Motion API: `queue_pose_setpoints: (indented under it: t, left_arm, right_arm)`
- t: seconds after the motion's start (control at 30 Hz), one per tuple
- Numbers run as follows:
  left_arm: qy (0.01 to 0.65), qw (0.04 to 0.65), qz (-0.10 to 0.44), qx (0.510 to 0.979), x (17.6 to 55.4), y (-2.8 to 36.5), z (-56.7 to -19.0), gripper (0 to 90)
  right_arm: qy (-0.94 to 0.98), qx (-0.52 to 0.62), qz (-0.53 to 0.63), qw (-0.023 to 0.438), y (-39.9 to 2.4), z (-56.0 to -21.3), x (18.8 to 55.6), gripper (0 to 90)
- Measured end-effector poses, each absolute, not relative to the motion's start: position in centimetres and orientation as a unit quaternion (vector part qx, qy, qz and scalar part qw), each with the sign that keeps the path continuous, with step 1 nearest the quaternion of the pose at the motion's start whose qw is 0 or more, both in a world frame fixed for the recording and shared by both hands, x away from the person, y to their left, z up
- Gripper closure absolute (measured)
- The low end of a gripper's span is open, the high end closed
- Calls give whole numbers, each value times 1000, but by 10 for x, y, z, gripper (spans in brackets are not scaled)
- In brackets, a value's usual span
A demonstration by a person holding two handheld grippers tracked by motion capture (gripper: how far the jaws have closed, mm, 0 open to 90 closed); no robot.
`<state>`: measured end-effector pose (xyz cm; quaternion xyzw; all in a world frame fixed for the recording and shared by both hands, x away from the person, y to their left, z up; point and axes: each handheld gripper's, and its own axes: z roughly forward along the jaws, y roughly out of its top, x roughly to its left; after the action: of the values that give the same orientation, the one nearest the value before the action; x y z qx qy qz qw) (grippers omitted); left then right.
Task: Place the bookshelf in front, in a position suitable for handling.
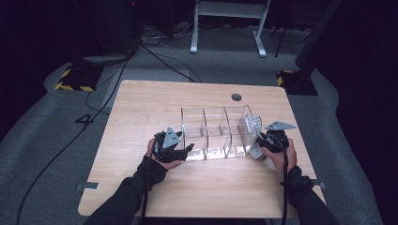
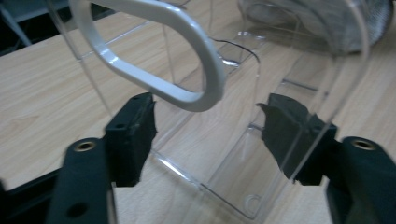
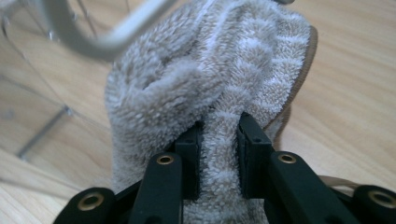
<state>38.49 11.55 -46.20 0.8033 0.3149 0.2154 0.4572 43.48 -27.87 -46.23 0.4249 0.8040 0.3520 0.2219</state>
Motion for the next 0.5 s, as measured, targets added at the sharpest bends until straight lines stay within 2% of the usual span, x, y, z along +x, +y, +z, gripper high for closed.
queue_pose_setpoints:
  t: [0.2, 0.3, 0.5]
  left_arm:
    - [319, 445, 228, 805, 385, 117, -461, 502]
    - [318, 439, 232, 808, 384, 116, -461, 526]
    - [316, 436, 232, 810, 382, 116, -461, 541]
  right_arm:
    - [824, 415, 328, 203, -276, -474, 430, 740]
    - [824, 416, 326, 204, -277, -472, 429, 741]
    - [763, 425, 409, 264, -292, -423, 424, 743]
